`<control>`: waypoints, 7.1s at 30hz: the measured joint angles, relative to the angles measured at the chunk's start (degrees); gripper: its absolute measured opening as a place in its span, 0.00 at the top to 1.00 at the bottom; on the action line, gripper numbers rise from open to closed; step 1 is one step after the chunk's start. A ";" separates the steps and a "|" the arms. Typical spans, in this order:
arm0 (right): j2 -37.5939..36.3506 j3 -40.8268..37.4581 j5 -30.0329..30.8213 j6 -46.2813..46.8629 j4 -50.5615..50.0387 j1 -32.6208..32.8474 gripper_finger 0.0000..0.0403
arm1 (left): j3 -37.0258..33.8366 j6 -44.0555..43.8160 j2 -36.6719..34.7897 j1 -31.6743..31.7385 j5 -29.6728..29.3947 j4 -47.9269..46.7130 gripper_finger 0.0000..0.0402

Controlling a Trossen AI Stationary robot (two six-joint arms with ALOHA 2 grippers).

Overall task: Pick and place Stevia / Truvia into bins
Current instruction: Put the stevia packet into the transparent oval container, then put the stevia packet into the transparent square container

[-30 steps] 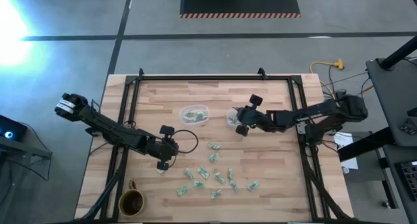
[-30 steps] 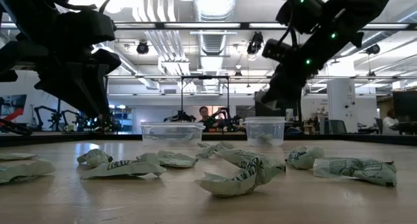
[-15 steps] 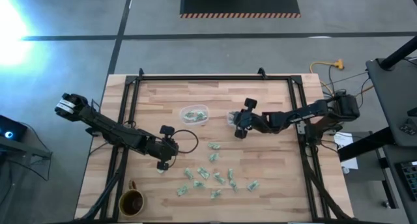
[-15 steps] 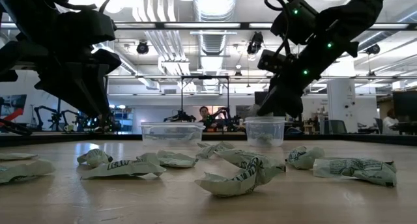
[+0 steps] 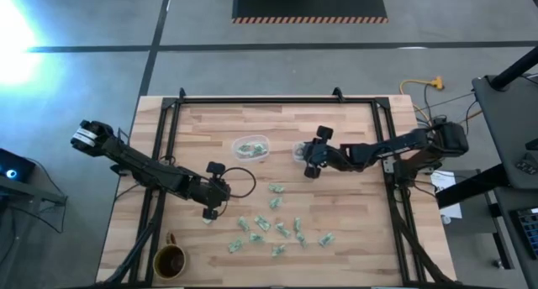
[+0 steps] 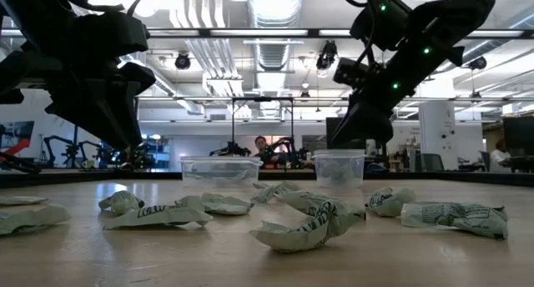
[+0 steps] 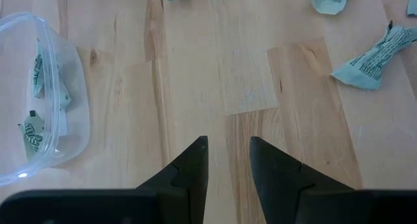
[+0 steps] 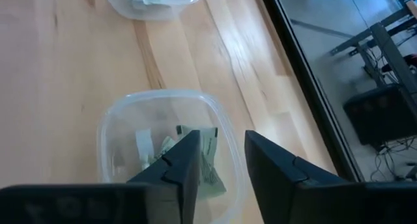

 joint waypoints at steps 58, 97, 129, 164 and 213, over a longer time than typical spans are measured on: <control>-21.25 -0.33 0.07 3.05 -9.49 19.40 0.81 | 2.16 -41.87 10.01 -7.27 25.22 -9.94 0.76; -21.25 -0.52 0.07 3.03 -9.44 19.38 0.84 | 8.01 -16.83 9.36 -7.25 4.34 -11.65 1.00; -21.25 -0.53 0.07 3.54 -9.37 19.38 0.85 | 12.90 16.52 10.09 29.50 -8.14 4.69 1.00; -21.23 -1.78 -12.53 8.03 -10.29 19.36 0.84 | 12.92 16.16 12.26 28.77 -6.89 7.15 0.78; 18.18 14.11 -17.01 -3.94 1.53 14.21 0.71 | 9.49 2.51 -8.66 9.16 -8.85 -14.10 0.78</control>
